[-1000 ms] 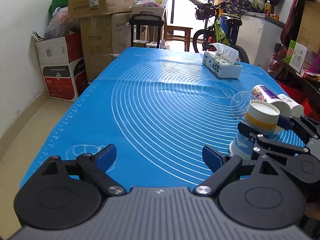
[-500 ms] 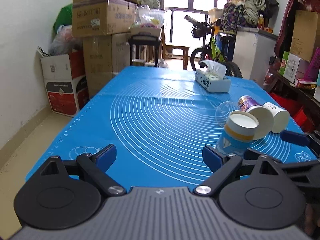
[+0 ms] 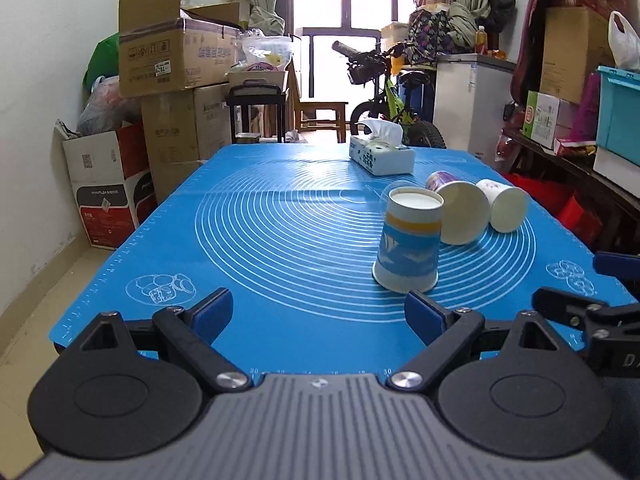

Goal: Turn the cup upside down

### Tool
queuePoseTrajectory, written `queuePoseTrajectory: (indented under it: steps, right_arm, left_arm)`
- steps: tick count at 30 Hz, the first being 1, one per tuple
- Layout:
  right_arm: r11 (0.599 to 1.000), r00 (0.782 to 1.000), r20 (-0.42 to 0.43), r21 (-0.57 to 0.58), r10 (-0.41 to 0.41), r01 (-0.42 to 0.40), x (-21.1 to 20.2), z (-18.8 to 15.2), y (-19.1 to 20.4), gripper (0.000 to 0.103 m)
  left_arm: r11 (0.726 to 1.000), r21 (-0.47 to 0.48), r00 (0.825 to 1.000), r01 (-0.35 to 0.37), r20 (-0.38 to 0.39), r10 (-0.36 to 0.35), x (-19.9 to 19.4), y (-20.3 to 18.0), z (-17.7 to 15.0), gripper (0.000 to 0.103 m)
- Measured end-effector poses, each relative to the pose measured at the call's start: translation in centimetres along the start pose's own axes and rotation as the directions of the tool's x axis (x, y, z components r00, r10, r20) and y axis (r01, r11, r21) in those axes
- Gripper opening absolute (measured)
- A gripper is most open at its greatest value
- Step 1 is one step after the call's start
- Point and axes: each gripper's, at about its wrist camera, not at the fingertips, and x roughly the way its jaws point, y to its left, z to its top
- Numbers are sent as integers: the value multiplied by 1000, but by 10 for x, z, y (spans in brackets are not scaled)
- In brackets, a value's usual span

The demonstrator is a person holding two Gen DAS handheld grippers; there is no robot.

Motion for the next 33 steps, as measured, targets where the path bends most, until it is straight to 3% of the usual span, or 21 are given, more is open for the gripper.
queuePoseTrajectory:
  steps: [33]
  right_arm:
    - [1000, 1000, 9, 5, 22, -22, -18, -7, -1, 95]
  left_arm:
    - [1000, 27, 1000, 8, -15, -8, -11, -1, -6, 92]
